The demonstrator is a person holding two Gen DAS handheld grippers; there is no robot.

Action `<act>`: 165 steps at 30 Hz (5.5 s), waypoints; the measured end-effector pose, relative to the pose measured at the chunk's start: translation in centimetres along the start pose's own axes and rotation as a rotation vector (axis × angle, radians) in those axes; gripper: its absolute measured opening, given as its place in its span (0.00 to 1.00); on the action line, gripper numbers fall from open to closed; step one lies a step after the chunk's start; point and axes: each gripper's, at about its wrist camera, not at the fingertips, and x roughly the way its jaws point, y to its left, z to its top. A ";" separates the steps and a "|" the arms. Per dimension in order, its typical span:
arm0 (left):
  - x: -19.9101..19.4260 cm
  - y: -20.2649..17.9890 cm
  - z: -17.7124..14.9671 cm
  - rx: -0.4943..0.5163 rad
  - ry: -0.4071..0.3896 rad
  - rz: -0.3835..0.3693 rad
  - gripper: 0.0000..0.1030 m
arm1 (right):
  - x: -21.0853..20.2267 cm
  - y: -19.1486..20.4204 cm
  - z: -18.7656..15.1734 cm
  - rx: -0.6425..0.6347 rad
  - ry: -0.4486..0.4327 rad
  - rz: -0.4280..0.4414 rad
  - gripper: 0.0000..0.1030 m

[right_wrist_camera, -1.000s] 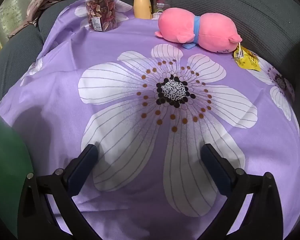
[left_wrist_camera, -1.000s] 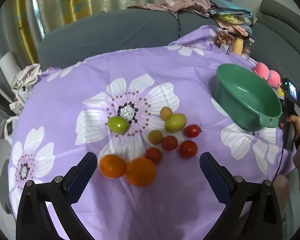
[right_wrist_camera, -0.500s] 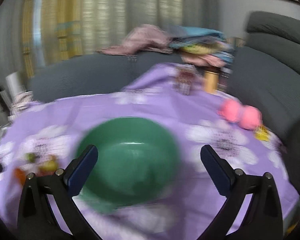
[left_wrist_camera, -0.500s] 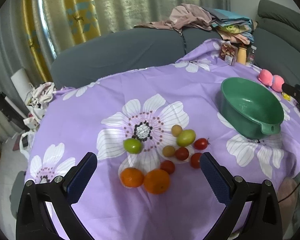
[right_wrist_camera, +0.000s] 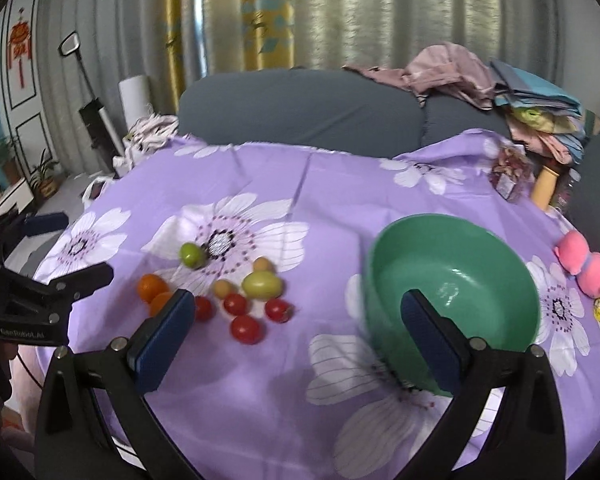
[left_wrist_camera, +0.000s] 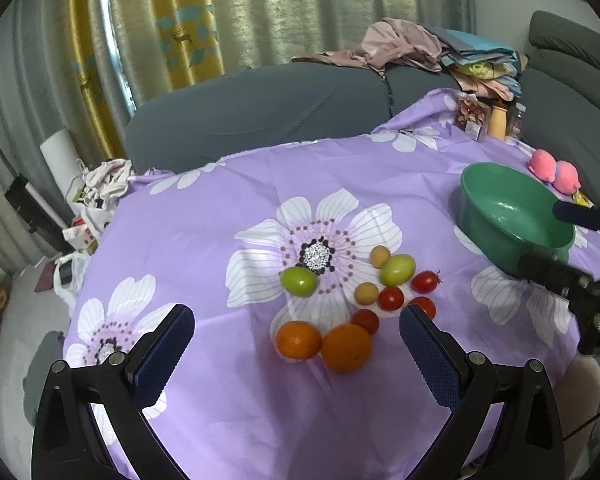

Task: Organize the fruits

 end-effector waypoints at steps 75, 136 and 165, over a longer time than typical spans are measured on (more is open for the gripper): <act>8.5 3.9 -2.4 -0.226 0.335 -0.507 0.85 | 11.5 7.1 -2.8 -0.024 0.352 0.399 0.66; 6.2 -11.4 8.4 0.172 0.231 -0.655 0.46 | 2.6 -4.6 -0.7 0.141 0.037 0.211 0.40; 10.0 -19.1 10.9 0.210 0.332 -0.723 0.56 | 2.7 -14.2 -3.3 0.307 0.045 0.025 0.55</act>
